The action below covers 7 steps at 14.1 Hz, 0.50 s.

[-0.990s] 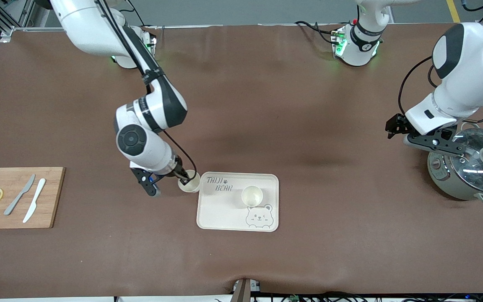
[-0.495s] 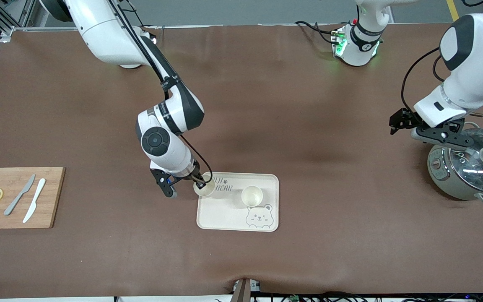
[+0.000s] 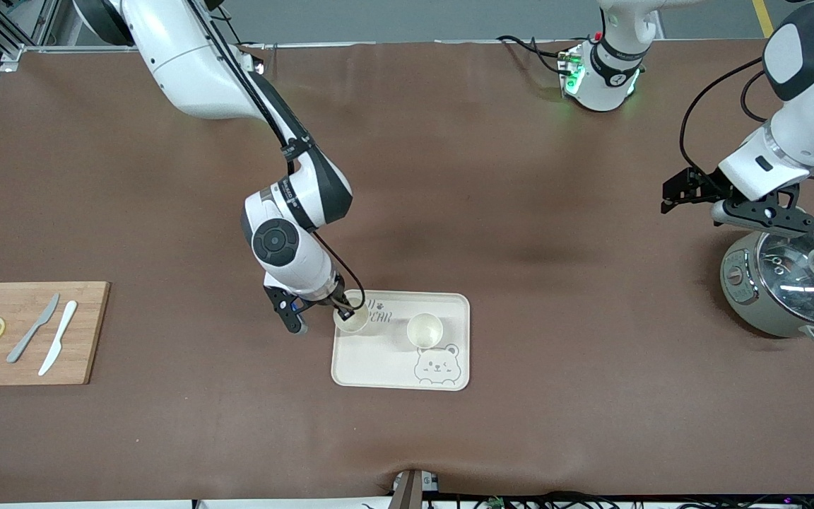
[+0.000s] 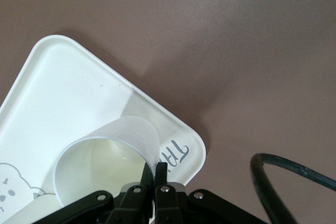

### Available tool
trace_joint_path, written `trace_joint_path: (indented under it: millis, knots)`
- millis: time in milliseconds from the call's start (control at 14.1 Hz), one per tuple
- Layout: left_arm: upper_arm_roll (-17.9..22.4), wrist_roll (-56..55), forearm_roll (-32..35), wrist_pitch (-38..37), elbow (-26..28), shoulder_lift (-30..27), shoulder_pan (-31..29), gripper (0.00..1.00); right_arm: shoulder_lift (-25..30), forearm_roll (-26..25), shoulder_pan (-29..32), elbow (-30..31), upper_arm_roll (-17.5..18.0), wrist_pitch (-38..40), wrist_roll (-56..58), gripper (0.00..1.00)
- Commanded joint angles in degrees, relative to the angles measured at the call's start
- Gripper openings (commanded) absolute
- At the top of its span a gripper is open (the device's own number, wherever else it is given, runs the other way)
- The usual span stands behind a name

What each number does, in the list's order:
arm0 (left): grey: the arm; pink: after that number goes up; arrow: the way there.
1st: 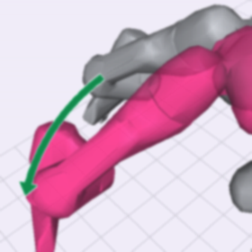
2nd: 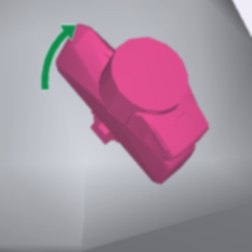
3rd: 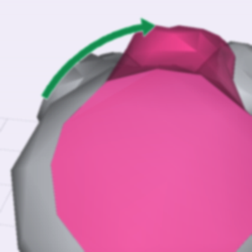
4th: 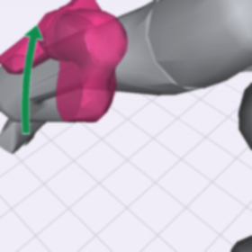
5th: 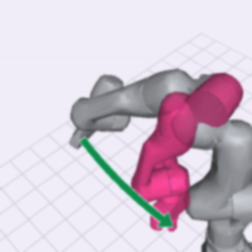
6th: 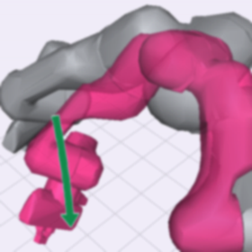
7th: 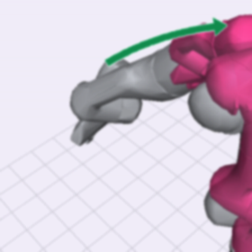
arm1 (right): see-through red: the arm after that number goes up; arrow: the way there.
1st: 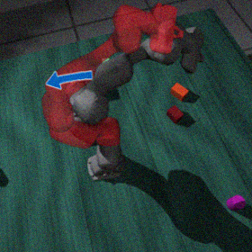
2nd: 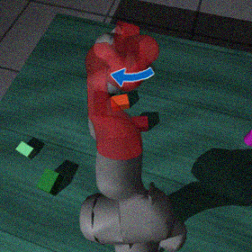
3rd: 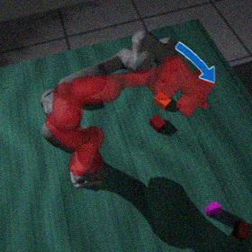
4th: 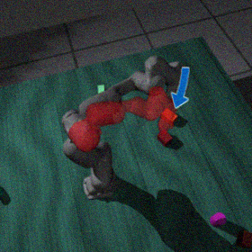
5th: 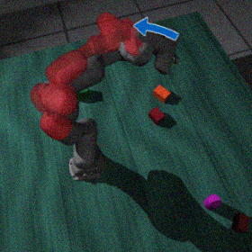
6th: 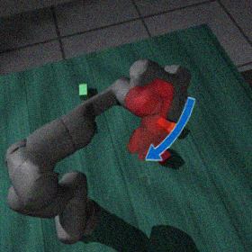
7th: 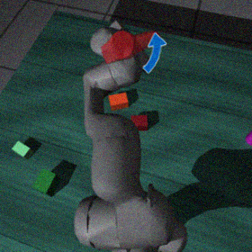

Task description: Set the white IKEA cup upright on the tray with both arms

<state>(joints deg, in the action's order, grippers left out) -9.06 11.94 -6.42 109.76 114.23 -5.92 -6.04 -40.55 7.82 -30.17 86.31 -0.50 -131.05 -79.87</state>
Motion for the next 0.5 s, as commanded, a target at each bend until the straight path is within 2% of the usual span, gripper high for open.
trace_joint_path:
  millis: [0,424]
  knots:
    - [0.27,-0.86,-1.05,-4.02,-2.08,-1.46,-0.20,1.00,-1.46,0.45,-0.77,-1.67,-0.55,0.09,-0.90,0.00]
    - [0.53,-0.87,0.18,-8.77,-7.88,-0.76,-0.29,1.00,-2.08,0.53,-1.03,-2.55,-0.47,-0.96,-2.39,0.00]
